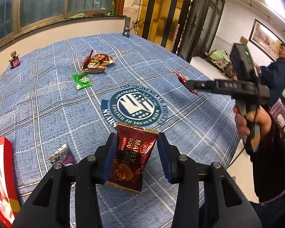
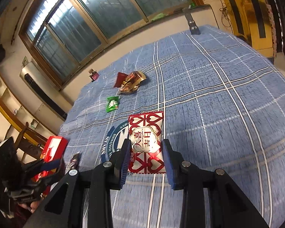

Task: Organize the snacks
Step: 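Carry the brown packet with the left gripper while the right carries the red-white packet toward the box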

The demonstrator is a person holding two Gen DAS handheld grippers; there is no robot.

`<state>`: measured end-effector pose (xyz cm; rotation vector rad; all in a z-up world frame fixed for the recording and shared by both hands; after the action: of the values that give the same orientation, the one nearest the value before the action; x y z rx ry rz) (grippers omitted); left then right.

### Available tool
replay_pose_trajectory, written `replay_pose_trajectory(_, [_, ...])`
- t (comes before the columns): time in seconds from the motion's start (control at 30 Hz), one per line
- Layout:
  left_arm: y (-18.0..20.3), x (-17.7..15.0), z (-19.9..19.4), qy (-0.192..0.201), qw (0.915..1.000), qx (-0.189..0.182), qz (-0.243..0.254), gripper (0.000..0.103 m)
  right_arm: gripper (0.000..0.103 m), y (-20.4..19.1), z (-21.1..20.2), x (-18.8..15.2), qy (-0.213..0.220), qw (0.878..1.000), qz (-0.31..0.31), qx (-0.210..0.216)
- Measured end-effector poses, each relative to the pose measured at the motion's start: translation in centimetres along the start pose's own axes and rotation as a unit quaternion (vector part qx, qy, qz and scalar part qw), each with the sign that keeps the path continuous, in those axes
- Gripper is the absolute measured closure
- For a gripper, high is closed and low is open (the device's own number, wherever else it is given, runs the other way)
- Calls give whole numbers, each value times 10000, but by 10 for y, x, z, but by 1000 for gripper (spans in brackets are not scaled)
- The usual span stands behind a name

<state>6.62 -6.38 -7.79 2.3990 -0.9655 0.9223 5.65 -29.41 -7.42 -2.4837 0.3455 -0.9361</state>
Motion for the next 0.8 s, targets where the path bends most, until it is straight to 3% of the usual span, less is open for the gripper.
replay_pose_trajectory(0.23, [25, 12, -10, 278, 9996, 75, -18, 62, 69, -2, -43, -18, 158, 9997, -172, -104])
replay_pose_trajectory(0.43, [40, 22, -23, 445, 9989, 129, -42, 62, 69, -9, -71, -28, 399, 9988, -279, 60])
replay_pose_trajectory(0.8, [38, 20, -55, 769, 9966, 257, -131, 62, 69, -46, -71, -46, 368, 9973, -610, 172])
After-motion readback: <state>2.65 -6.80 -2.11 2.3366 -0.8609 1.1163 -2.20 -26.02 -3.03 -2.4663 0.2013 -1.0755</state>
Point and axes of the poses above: each gripper's, at about its wrist camera, not at the fingertips, and z roughly the way its jaws point, y to its right, x to its top, the point moved 5 cm from there along z, roughly the way its jaws point, and after that the axes turned 5 degrees about z, right-handed, at the moved point
